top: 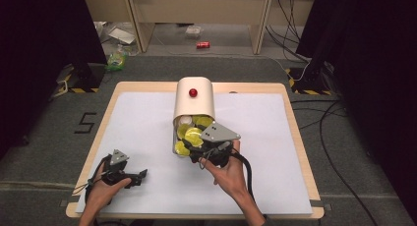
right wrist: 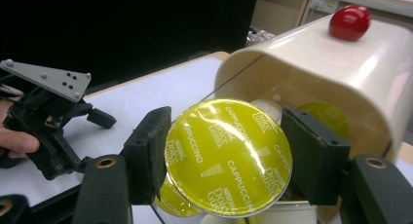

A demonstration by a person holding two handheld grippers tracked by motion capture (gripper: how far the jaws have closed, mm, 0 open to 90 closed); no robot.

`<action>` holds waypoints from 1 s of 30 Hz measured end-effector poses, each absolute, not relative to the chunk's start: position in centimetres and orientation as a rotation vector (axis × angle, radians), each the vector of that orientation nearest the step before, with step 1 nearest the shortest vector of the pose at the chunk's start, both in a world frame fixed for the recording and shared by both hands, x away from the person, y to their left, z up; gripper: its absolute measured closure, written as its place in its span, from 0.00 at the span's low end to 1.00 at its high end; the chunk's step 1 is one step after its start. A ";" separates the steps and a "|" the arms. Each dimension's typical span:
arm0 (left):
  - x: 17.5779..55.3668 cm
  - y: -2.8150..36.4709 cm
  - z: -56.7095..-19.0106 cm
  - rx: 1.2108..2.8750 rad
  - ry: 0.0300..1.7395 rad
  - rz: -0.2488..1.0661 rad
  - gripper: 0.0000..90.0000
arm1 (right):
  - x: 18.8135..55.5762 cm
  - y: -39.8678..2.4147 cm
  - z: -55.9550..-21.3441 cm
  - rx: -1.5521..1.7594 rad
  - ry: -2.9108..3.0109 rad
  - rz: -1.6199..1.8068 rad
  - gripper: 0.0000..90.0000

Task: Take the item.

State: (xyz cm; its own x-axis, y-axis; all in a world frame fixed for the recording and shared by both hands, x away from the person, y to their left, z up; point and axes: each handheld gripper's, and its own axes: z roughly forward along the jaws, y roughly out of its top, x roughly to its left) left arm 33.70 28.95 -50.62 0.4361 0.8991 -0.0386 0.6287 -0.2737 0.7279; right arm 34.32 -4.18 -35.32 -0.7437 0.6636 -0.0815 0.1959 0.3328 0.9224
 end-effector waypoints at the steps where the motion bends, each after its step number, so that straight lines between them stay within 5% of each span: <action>1: 33.7 29.0 -50.6 2.008 1.282 0.507 0.00 | 34.3 -4.3 -35.2 0.760 2.152 1.407 0.43; 30: 33.7 29.0 -50.6 2.007 1.282 0.507 0.00 | 34.8 -9.8 -34.1 0.853 2.033 1.388 0.43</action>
